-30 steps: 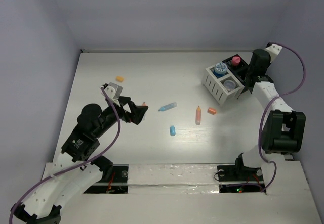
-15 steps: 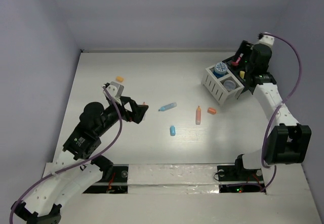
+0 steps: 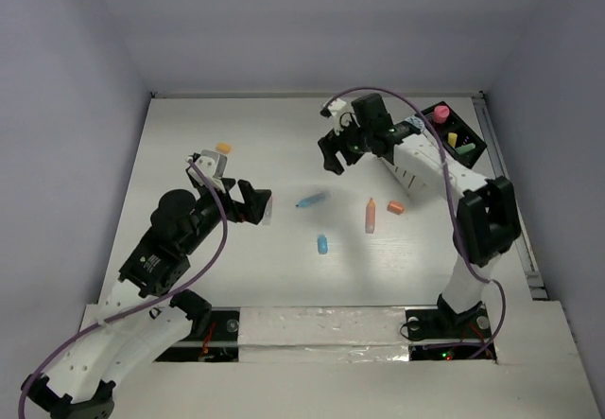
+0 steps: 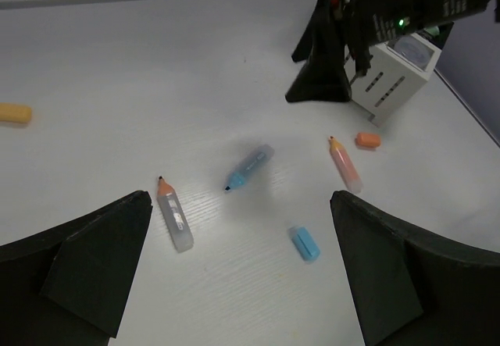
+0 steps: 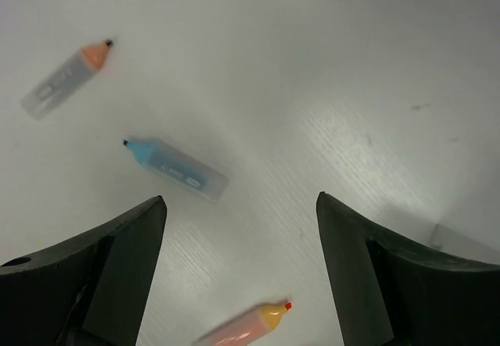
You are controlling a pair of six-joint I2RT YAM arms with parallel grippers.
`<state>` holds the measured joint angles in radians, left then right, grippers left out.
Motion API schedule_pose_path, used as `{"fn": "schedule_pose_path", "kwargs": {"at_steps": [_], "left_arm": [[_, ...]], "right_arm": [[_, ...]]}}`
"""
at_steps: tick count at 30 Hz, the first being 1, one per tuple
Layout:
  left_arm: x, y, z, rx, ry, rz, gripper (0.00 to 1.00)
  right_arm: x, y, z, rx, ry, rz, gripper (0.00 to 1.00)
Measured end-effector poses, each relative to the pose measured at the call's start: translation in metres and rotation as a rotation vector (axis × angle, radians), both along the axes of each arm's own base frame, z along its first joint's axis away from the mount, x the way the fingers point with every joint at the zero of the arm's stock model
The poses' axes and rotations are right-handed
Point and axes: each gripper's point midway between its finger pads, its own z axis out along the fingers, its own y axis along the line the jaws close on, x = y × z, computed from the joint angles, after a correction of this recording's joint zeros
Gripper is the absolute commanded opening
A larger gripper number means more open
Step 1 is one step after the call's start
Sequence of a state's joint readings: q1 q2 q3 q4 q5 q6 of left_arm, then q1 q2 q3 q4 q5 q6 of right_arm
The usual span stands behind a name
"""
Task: Sort the stationery into containers
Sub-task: Pick up the pen from the center of the board.
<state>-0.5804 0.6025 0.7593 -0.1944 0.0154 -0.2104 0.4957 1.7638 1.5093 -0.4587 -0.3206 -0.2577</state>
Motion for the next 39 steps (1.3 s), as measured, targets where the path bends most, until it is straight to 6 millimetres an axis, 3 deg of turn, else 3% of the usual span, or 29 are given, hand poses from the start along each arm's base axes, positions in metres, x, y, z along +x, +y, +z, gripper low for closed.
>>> {"fn": "schedule_pose_path", "kwargs": {"at_steps": [6, 12, 16, 23, 35, 39], "left_arm": [[0.007, 0.013, 0.001, 0.005, -0.008, 0.073, 0.99], [0.013, 0.021, -0.003, 0.016, 0.003, 0.115, 0.99], [0.015, 0.024, -0.003, 0.017, 0.006, 0.13, 0.99], [0.016, 0.026, -0.004, 0.017, 0.007, 0.138, 0.99], [0.017, 0.027, -0.004, 0.017, 0.007, 0.139, 0.99], [0.016, 0.026, -0.004, 0.016, 0.007, 0.135, 0.99]], "right_arm": [[-0.022, -0.009, -0.089, -0.24, 0.189, 0.059, 0.88], [-0.054, 0.01, -0.126, -0.393, 0.243, 0.168, 0.89], [-0.064, 0.022, -0.137, -0.436, 0.245, 0.212, 0.9], [-0.049, 0.028, -0.15, -0.5, 0.208, 0.199, 0.9], [-0.038, 0.036, -0.148, -0.521, 0.155, 0.2, 0.84], [-0.037, 0.039, -0.145, -0.506, 0.156, 0.204, 0.88]]}}
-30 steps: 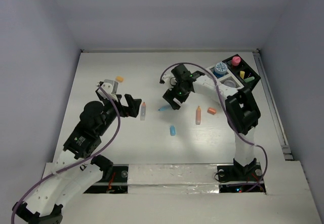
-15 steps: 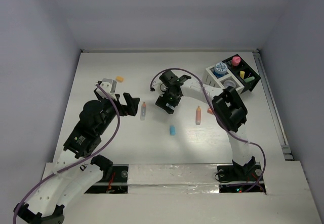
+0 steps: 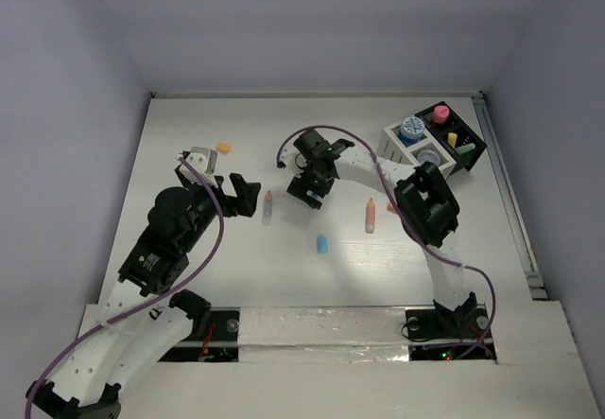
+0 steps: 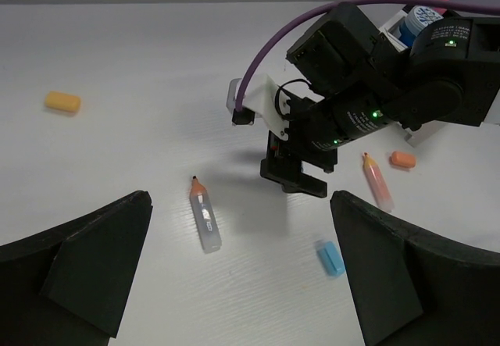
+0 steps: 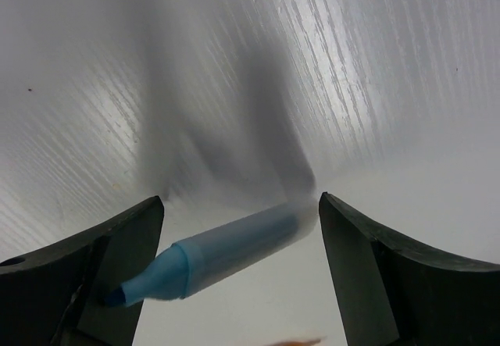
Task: Sort the stationery into containers
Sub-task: Pick up the pen from the center of the board.
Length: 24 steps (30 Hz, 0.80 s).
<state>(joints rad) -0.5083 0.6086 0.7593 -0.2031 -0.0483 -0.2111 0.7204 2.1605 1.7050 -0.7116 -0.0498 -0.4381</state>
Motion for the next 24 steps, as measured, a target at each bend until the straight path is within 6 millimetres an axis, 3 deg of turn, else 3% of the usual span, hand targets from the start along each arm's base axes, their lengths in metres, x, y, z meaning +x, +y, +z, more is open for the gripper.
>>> {"fn": "schedule_pose_path", "kwargs": {"at_steps": [5, 12, 19, 24], "left_arm": [[0.001, 0.001, 0.0, 0.0, 0.002, 0.0, 0.99], [0.001, -0.001, -0.002, 0.001, 0.007, -0.007, 0.99], [0.0, -0.002, -0.002, 0.0, 0.007, -0.011, 0.99], [0.0, -0.002, -0.002, 0.0, 0.008, -0.014, 0.99]], "right_arm": [[-0.006, 0.012, 0.015, 0.075, 0.021, 0.018, 0.99], [-0.006, 0.016, 0.048, 0.125, -0.018, 0.033, 0.98], [-0.003, -0.003, 0.039, 0.016, -0.032, 0.039, 0.97], [0.01, -0.008, 0.027, -0.065, -0.042, 0.045, 0.97]]}}
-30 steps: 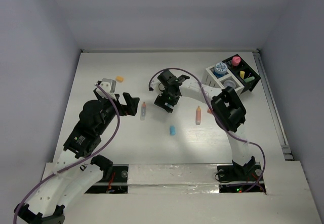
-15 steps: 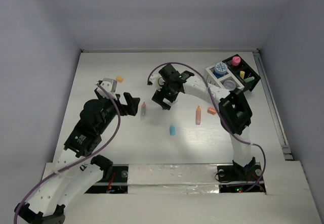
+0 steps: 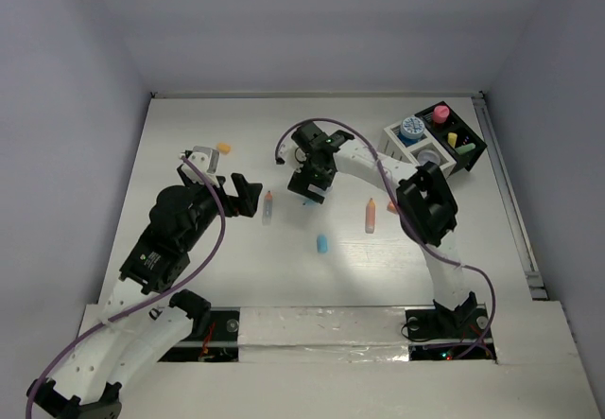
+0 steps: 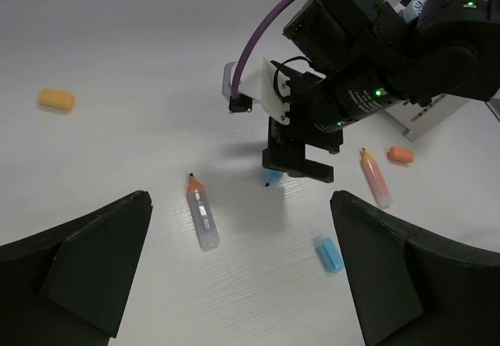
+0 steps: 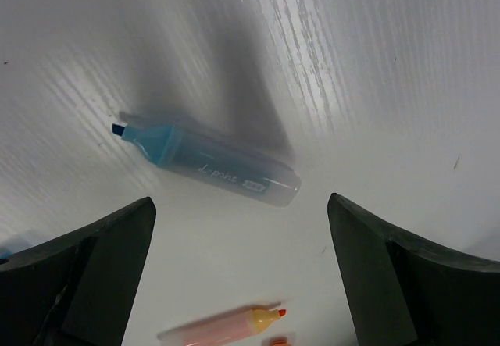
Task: Sort the stationery into containers
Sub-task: Pick up the pen from the center of the board.
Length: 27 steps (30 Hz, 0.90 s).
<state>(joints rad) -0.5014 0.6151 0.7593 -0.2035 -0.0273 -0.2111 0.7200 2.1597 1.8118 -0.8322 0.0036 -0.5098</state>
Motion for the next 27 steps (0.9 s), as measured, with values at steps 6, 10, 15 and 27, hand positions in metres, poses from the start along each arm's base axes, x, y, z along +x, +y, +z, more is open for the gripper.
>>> {"fn": "schedule_pose_path", "kwargs": {"at_steps": [6, 10, 15, 27], "left_arm": [[0.0, 0.0, 0.0, 0.0, 0.0, -0.001, 0.99], [0.0, 0.0, 0.0, 0.0, 0.0, -0.002, 0.99], [0.0, -0.001, -0.001, 0.001, 0.004, -0.004, 0.99], [0.004, 0.001, -0.005, 0.007, 0.017, 0.005, 0.99]], "right_arm": [[0.007, -0.003, -0.017, -0.068, 0.019, 0.015, 0.97], [0.005, -0.005, -0.026, -0.092, 0.043, 0.028, 0.94], [0.008, 0.007, -0.029, -0.058, 0.058, 0.048, 0.68], [0.009, 0.028, -0.032, 0.057, 0.066, 0.023, 0.0]]}}
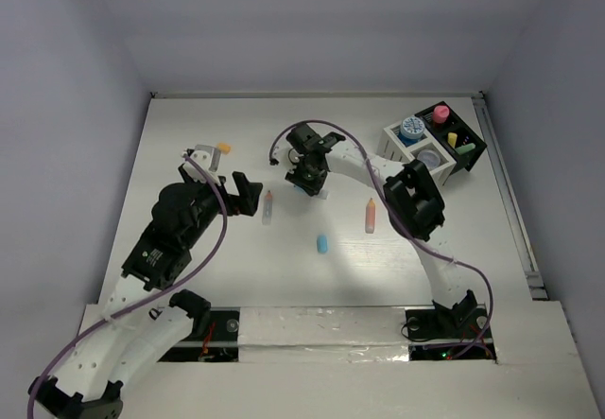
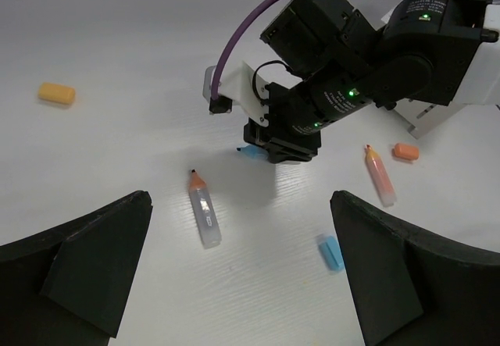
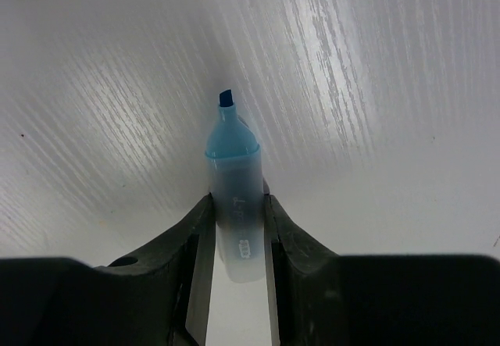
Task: Sort the stationery into containers
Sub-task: Pick up the pen from the center of the board.
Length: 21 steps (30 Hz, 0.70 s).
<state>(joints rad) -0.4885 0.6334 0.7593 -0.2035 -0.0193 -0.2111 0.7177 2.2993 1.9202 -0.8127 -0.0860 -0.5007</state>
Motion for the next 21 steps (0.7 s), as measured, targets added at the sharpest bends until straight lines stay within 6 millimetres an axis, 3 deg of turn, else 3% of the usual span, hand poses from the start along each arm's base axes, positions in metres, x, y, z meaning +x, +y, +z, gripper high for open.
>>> {"fn": "schedule_pose_path", "kwargs": {"at_steps": [6, 10, 13, 18, 20, 21], "left_arm": [[0.0, -0.01, -0.008, 0.001, 0.034, -0.048, 0.99], [-0.001, -0.022, -0.013, -0.034, 0.073, -0.093, 0.99], [0.001, -0.031, -0.015, -0.076, 0.104, -0.109, 0.99], [-0.001, -0.053, -0.01, -0.201, 0.111, -0.186, 0.98], [0.0, -0.062, -0.014, -0.254, 0.125, -0.211, 0.88], [0.001, -0.066, -0.017, -0.272, 0.137, -0.221, 0.77]], "right_arm": [[0.007, -0.001, 0.002, 0.089, -0.042, -0.104, 0.0], [0.005, -0.007, 0.02, 0.173, -0.088, -0.221, 0.0], [0.002, -0.011, 0.061, 0.297, -0.153, -0.331, 0.0], [-0.008, -0.003, 0.158, 0.635, -0.222, -0.472, 0.0], [-0.014, 0.002, 0.187, 0.763, -0.217, -0.497, 0.0], [-0.018, 0.005, 0.198, 0.819, -0.206, -0.509, 0.0]]}}
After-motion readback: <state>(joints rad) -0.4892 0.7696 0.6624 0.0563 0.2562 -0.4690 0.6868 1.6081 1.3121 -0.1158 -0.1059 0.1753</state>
